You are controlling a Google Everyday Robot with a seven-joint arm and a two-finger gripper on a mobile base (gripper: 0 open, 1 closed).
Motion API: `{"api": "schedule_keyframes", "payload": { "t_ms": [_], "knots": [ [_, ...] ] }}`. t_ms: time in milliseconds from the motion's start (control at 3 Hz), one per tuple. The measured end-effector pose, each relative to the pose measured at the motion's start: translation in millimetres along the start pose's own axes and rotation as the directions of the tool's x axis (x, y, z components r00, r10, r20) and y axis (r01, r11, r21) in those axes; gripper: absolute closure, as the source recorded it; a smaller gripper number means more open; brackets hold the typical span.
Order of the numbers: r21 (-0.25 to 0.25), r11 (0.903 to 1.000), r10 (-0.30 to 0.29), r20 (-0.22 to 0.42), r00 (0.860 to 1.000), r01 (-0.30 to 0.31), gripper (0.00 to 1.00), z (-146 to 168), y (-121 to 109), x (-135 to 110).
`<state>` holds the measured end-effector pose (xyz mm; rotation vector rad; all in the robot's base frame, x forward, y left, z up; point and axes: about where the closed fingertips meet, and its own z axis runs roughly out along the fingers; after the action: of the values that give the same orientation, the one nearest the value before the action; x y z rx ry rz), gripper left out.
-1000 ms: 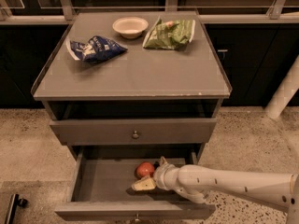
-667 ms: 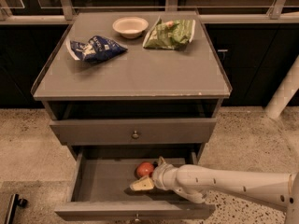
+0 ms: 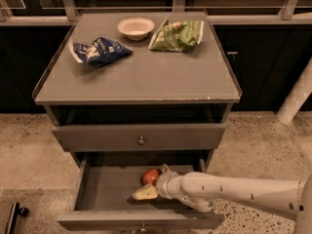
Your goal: Pick apple from middle drawer and place on counter
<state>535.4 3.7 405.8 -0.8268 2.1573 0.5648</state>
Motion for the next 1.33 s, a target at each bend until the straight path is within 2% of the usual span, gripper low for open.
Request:
{"api": "schedule_keyframes", "payload": {
  "t_ms": [667, 1000, 1333],
  "knots": [
    [-0.030, 0.9995, 0.006, -0.016, 1.000, -0.006, 0.00, 10, 10, 9],
    [-0.039, 0.9993, 0.001, -0.027, 1.000, -0.002, 0.17, 15, 13, 11],
    [-0.039, 0.9992, 0.001, -0.027, 1.000, -0.002, 0.41, 15, 13, 11]
  ]
}}
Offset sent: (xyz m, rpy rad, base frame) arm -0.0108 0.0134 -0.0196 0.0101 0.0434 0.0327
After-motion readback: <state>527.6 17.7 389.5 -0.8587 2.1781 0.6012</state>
